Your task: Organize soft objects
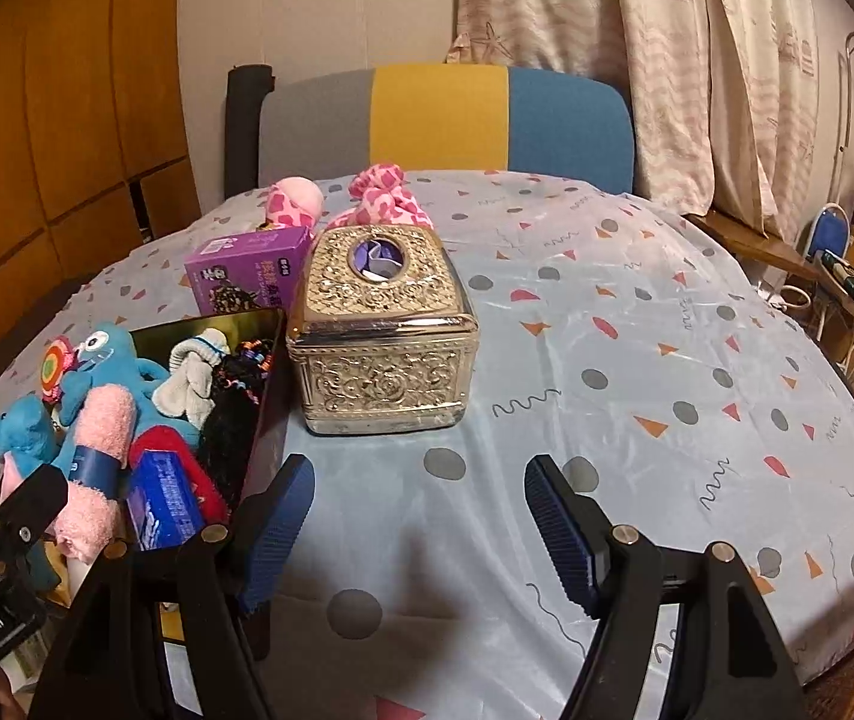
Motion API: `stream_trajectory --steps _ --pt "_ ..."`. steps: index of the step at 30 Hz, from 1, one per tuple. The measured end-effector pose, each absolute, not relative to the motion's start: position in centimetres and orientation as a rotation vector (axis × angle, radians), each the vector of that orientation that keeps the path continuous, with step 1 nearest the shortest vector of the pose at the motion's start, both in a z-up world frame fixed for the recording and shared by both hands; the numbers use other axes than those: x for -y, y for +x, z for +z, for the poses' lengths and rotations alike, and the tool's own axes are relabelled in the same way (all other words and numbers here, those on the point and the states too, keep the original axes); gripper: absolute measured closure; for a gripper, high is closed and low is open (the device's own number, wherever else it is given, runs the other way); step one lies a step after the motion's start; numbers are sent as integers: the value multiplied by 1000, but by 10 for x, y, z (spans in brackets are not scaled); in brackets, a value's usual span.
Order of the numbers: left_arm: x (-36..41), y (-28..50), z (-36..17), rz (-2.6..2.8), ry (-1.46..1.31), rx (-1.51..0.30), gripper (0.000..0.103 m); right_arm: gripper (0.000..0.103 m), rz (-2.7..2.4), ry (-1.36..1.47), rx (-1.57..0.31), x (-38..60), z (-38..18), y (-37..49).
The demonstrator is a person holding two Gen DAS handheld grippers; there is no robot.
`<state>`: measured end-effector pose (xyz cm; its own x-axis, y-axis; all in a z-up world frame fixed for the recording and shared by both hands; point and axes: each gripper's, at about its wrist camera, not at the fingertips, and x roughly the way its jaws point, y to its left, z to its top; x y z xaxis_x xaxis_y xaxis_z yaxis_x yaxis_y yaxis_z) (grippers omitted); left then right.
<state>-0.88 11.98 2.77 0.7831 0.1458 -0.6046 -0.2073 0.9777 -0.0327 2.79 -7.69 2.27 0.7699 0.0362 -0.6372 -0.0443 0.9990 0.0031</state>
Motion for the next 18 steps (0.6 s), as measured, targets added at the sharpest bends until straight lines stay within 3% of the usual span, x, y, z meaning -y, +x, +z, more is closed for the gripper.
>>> stream_trajectory --steps 18 --pt "-121 -8 27 173 -112 -653 0 29 62 -24 -711 69 19 28"
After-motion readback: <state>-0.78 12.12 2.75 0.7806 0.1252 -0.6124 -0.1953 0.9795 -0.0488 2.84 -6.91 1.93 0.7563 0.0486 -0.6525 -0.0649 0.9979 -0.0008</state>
